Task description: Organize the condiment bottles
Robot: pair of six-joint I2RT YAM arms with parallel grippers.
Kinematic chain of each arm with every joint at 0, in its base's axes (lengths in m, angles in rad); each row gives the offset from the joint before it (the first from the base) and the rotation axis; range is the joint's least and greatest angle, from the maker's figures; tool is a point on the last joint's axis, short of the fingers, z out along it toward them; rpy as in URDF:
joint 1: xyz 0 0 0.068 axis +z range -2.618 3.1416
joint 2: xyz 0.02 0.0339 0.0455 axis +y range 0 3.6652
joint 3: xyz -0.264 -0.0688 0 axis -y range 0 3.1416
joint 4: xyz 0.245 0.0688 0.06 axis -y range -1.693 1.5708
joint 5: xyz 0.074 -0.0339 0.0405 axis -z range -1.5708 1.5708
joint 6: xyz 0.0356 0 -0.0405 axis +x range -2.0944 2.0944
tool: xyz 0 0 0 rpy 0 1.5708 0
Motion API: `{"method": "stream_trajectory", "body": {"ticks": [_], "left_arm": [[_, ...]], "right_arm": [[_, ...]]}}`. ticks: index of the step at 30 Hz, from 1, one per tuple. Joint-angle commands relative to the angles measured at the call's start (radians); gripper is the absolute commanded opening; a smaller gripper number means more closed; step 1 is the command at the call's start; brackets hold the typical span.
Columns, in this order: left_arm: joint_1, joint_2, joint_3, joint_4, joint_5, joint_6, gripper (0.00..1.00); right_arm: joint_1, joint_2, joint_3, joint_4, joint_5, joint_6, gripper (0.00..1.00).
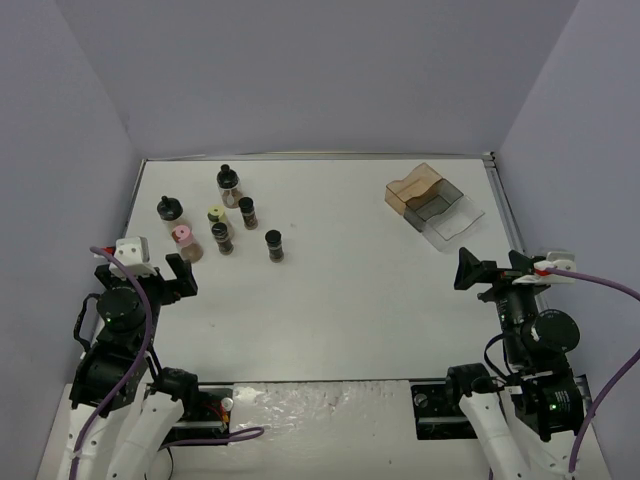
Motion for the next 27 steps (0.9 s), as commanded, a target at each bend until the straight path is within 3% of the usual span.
{"method": "stream_trajectory", "body": {"ticks": [1,8,10,17,19,24,27], "left_arm": [[-0.004,0.025,0.018,0.074,0.007,-0.007,0.97],[-0.004,0.028,0.024,0.074,0.022,-0.013,0.97],[-0.003,0.042,0.028,0.076,0.026,-0.011,0.97],[0.002,0.153,0.086,0.068,0.035,-0.024,0.97],[0.003,0.213,0.122,0.062,0.036,-0.027,0.97],[0.005,0.354,0.222,0.074,0.058,-0.046,0.97],[0.009,0.443,0.293,0.075,0.073,-0.044,0.97]], "right_arm": [[0.005,0.055,0.015,0.064,-0.031,0.024,1.0],[0.006,0.192,0.048,0.047,-0.2,0.101,1.0],[0.007,0.234,0.052,0.077,-0.345,0.089,1.0],[0.039,0.456,0.08,0.207,-0.365,0.129,1.0],[0.088,0.565,0.095,0.26,-0.348,0.147,1.0],[0.364,0.811,0.148,0.427,-0.136,0.082,1.0],[0.472,0.991,0.201,0.503,-0.128,0.032,1.0]]}}
